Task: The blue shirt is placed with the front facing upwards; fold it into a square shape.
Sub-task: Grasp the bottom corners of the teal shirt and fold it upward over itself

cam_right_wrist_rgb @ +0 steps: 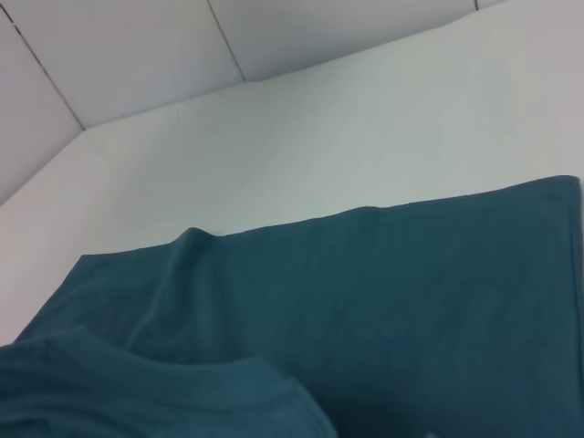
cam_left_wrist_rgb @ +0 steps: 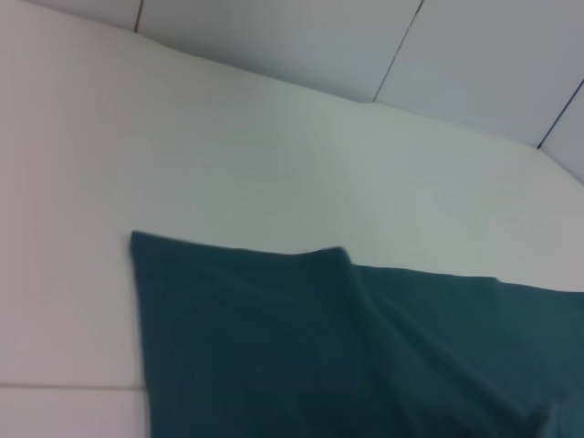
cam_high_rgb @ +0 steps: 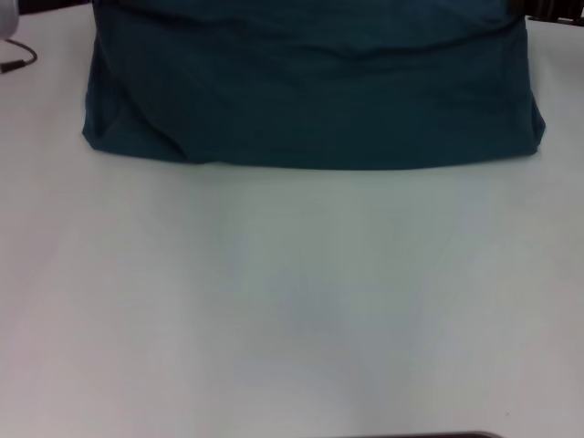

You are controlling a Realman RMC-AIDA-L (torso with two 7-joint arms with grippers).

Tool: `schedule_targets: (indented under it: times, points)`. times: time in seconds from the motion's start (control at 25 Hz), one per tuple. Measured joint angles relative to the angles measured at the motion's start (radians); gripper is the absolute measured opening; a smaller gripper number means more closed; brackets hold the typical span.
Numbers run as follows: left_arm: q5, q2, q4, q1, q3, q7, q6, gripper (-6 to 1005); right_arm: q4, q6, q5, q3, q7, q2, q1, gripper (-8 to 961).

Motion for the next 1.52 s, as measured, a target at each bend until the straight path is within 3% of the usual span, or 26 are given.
schedule_targets:
  times: [0.84,1.4,1.52]
  points:
    - [-0.069,-0.018,0.049,0.076,0.000,0.083,-0.079,3,-0.075,-0.035,0.057,-0.003,-0.096,0.032,-0.034,85]
    - [-0.069,-0.025,0.038,0.086,0.001,0.083,-0.072,3,-0.076,-0.037,0.058,-0.004,-0.099,0.035,-0.038,90]
    - [-0.069,-0.032,0.024,0.088,0.001,0.083,-0.073,88,-0.073,-0.031,0.058,-0.005,-0.099,0.035,-0.037,92]
